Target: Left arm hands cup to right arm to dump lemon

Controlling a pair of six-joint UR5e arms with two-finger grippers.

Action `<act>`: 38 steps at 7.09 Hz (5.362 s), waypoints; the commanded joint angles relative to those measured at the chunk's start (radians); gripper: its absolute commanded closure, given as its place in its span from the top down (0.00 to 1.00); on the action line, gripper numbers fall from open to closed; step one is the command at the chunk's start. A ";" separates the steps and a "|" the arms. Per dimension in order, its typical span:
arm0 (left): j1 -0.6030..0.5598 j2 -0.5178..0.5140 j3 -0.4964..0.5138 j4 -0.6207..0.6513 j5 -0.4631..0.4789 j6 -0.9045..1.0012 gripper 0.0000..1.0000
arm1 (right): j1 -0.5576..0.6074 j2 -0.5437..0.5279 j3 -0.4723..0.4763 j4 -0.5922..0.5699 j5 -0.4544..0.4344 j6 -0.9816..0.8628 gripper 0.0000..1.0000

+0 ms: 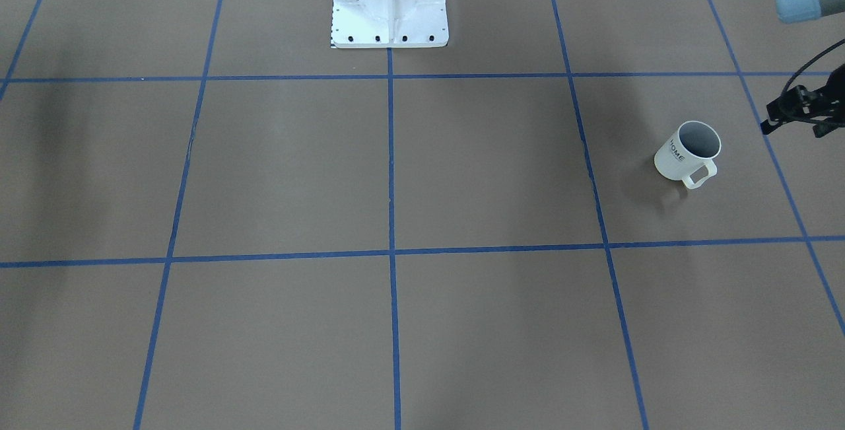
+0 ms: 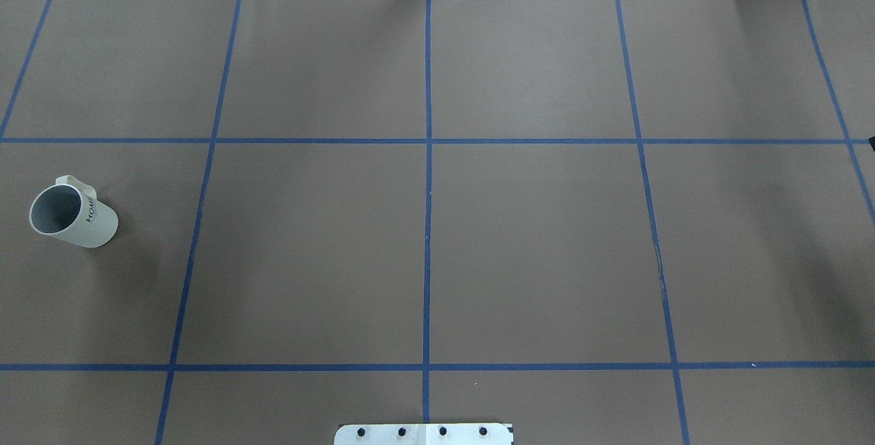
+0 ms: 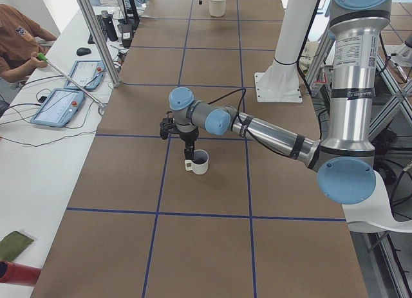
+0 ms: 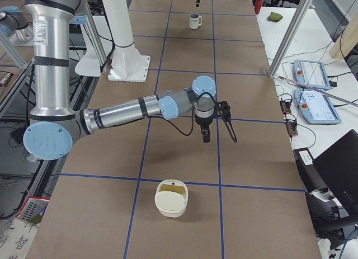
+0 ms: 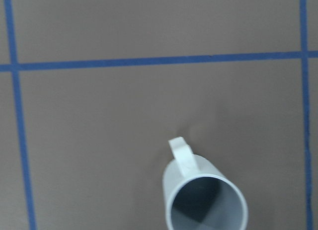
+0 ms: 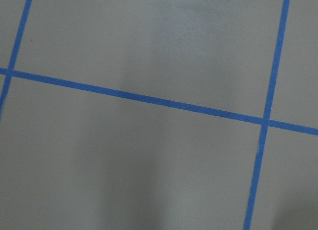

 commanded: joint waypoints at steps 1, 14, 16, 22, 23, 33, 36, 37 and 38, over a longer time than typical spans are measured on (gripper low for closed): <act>-0.059 -0.007 0.092 0.003 -0.002 0.080 1.00 | 0.045 -0.035 -0.025 0.000 0.011 -0.059 1.00; -0.205 -0.030 0.139 0.046 0.007 0.167 1.00 | 0.090 -0.092 -0.052 0.008 0.024 -0.114 1.00; -0.211 0.031 0.090 0.040 0.027 0.158 1.00 | 0.090 -0.103 -0.038 0.017 0.028 -0.113 1.00; -0.210 0.039 0.083 0.048 0.019 0.157 1.00 | 0.090 -0.117 -0.038 0.003 0.004 -0.111 1.00; -0.208 0.035 0.085 0.048 0.019 0.157 1.00 | 0.088 -0.118 -0.038 0.003 0.002 -0.114 1.00; -0.210 0.046 0.080 0.040 0.015 0.160 1.00 | 0.085 -0.117 -0.044 0.005 0.033 -0.116 1.00; -0.208 0.046 0.083 0.040 0.013 0.160 1.00 | 0.085 -0.109 -0.048 0.005 0.028 -0.116 1.00; -0.208 0.046 0.083 0.040 0.013 0.160 1.00 | 0.085 -0.111 -0.048 0.003 0.028 -0.116 1.00; -0.208 0.045 0.077 0.038 0.013 0.160 1.00 | 0.085 -0.111 -0.049 0.003 0.025 -0.116 1.00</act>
